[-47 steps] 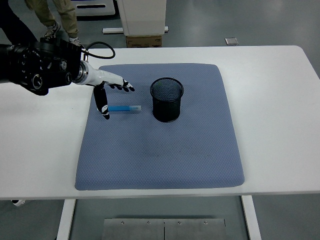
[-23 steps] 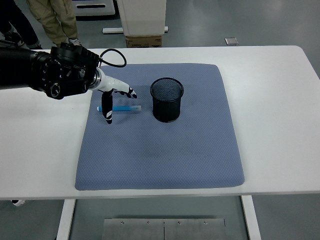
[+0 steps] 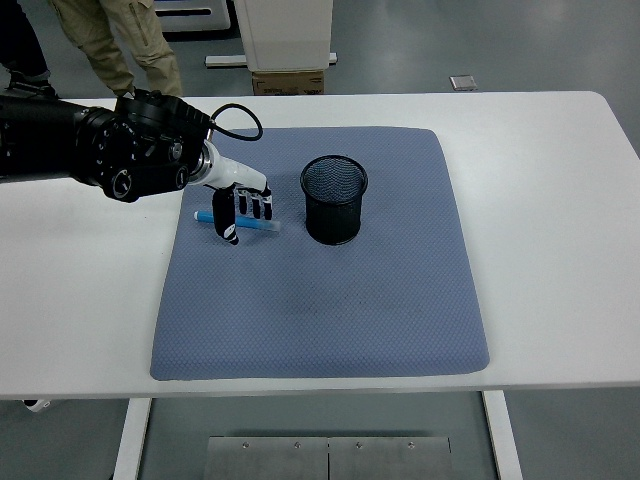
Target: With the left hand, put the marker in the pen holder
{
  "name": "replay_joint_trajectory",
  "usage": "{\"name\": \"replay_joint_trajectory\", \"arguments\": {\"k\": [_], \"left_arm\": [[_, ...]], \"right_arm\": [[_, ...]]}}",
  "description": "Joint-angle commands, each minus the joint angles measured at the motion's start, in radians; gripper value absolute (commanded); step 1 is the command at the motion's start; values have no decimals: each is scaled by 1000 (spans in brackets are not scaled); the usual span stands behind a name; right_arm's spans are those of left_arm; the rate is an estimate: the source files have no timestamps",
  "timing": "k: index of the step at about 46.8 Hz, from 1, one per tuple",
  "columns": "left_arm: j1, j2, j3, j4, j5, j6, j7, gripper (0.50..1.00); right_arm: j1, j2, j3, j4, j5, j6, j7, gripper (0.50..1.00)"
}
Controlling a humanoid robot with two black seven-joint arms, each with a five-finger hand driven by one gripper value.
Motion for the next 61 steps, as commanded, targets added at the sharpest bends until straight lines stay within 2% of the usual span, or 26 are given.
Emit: {"name": "replay_joint_trajectory", "arguments": {"k": [1, 11, 23, 32, 49, 61], "left_arm": [[1, 0, 0, 5, 1, 2, 0, 763], [3, -1, 3, 7, 1, 8, 2, 754], [6, -8, 1, 7, 3, 22, 15, 678], [20, -24, 8, 5, 7, 72, 23, 681], [35, -31, 11, -1, 44, 120, 25, 666], [41, -31, 11, 0, 49, 120, 25, 593]], "right_arm": [[0, 0, 0, 0, 0, 0, 0, 1000], [0, 0, -1, 2, 0, 0, 0, 1000], [0, 0, -1, 0, 0, 0, 0, 1000], [0, 0, 0, 0, 0, 0, 0, 1000], [0, 0, 0, 0, 0, 0, 0, 1000], [0, 0, -1, 0, 0, 0, 1, 1000]]}}
